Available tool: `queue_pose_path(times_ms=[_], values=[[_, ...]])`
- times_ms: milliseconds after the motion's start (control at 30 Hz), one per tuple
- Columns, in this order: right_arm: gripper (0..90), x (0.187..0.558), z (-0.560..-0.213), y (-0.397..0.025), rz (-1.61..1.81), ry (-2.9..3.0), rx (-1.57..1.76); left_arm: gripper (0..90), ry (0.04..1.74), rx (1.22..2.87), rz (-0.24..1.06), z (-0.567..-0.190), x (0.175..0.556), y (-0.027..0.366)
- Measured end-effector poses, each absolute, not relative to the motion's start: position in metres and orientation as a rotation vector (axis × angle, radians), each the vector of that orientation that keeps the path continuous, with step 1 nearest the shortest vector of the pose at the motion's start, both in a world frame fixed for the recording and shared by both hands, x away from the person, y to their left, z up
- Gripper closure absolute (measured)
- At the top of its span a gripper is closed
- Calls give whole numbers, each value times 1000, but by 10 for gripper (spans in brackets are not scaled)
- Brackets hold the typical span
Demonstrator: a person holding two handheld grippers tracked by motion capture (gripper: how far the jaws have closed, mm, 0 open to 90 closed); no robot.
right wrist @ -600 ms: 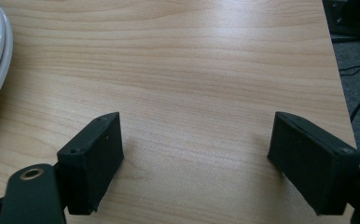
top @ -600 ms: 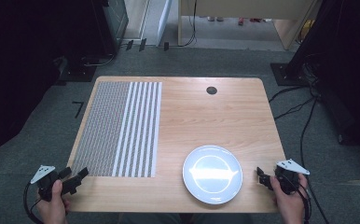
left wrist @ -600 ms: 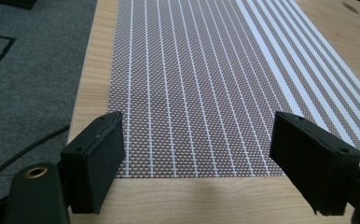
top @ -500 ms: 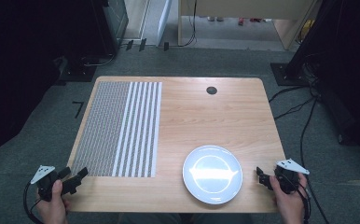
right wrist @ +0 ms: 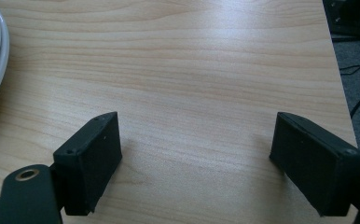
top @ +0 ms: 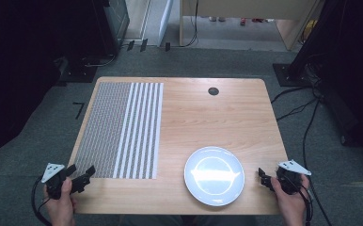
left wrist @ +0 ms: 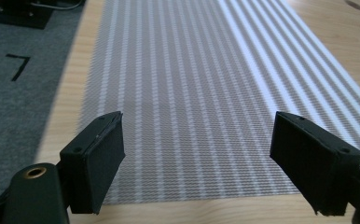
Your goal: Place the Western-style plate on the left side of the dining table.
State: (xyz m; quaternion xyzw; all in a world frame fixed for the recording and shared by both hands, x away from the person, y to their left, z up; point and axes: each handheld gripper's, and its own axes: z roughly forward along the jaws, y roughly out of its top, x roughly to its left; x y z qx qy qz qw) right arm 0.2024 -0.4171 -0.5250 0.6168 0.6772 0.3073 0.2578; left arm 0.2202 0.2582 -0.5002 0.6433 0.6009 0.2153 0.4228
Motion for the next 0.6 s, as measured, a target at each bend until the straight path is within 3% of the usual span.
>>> queue_pose_path(times_ms=[600], values=[[156, 202, -525, -417, 833, 1837, 1673, 159, 1282, 1697, 404, -490, 226, 170]])
